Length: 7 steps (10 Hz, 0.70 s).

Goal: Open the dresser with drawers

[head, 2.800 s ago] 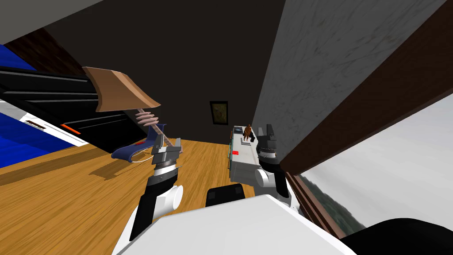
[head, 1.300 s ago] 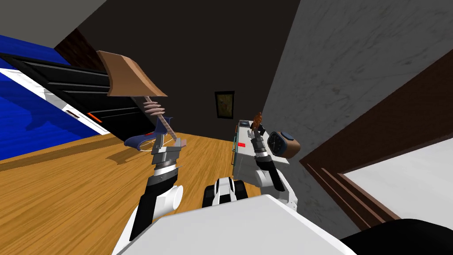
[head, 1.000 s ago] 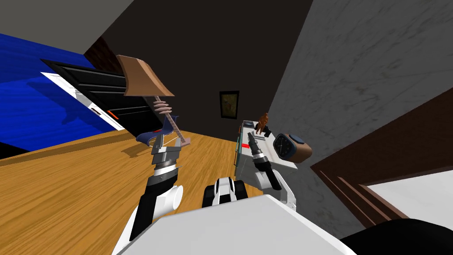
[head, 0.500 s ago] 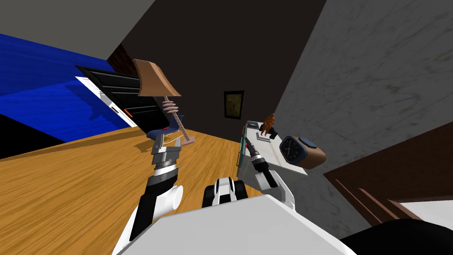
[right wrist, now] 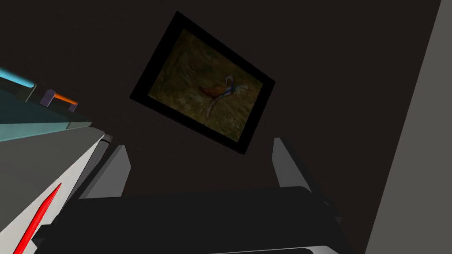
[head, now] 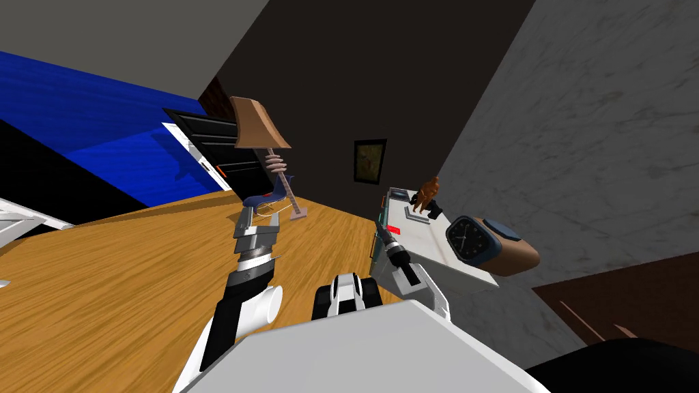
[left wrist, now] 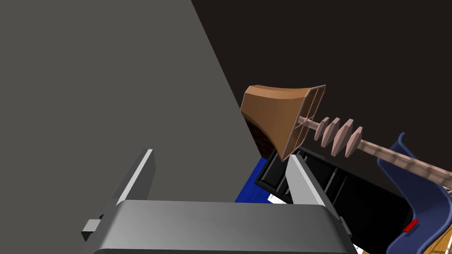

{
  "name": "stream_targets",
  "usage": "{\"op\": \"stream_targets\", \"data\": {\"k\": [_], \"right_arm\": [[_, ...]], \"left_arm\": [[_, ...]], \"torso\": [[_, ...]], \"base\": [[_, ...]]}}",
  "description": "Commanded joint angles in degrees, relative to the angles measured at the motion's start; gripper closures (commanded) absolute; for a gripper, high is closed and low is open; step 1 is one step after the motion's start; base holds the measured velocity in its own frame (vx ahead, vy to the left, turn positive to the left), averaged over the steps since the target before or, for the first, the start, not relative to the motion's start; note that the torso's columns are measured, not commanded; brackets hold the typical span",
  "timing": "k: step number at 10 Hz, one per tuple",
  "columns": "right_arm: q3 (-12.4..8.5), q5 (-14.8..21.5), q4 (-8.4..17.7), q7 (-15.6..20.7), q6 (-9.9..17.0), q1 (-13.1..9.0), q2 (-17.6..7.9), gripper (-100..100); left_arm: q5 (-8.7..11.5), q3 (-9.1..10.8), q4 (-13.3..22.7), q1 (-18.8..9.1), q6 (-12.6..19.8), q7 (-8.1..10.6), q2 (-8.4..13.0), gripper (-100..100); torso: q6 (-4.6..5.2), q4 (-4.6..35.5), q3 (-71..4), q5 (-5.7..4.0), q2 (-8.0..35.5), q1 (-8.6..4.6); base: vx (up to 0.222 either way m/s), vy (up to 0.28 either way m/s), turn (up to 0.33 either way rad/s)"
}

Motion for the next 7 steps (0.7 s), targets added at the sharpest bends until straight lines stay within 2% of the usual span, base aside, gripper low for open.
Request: {"op": "stream_targets", "data": {"k": [1,2,3,5,6,7], "right_arm": [[0.28,1.73,1.86,0.09,2.98,-0.56,-0.30,-100],[0.87,4.35,4.66,0.23,5.16,-1.00,-0.68,-100],[0.87,4.90,5.18,0.23,6.50,-1.00,-0.68,-100],[1.48,8.16,8.62,0.38,9.74,-1.46,-1.00,-100],[1.48,8.16,8.62,0.38,10.48,-1.46,-1.00,-100],[2.11,10.52,11.01,0.55,12.22,-1.94,-1.27,-100]], "left_arm": [[0.00,0.01,0.00,0.01,0.00,0.00,0.00,0],[0.00,0.01,0.00,0.01,0.00,0.00,0.00,0],[0.00,0.00,0.00,0.00,0.00,0.00,0.00,0],[0.00,0.00,0.00,0.00,0.00,0.00,0.00,0],[0.00,0.01,0.00,0.01,0.00,0.00,0.00,0],[0.00,0.01,0.00,0.02,0.00,0.00,0.00,0]], "torso": [[0.07,0.00,-0.02,0.01,-0.02,-0.03],[0.09,-0.09,-0.02,-0.06,-0.04,-0.11],[0.00,-0.21,-0.06,-0.16,-0.20,-0.14],[-0.07,-0.30,-0.15,-0.26,-0.44,-0.27],[0.06,-0.33,-0.23,-0.27,-0.51,-0.41],[0.12,-0.22,-0.19,-0.18,-0.37,-0.41]], "base": [[0.007,0.010,-0.015],[0.013,0.028,0.244],[0.009,0.029,0.161],[0.009,0.029,0.202],[0.011,0.020,-0.006],[0.018,0.027,0.266]]}}
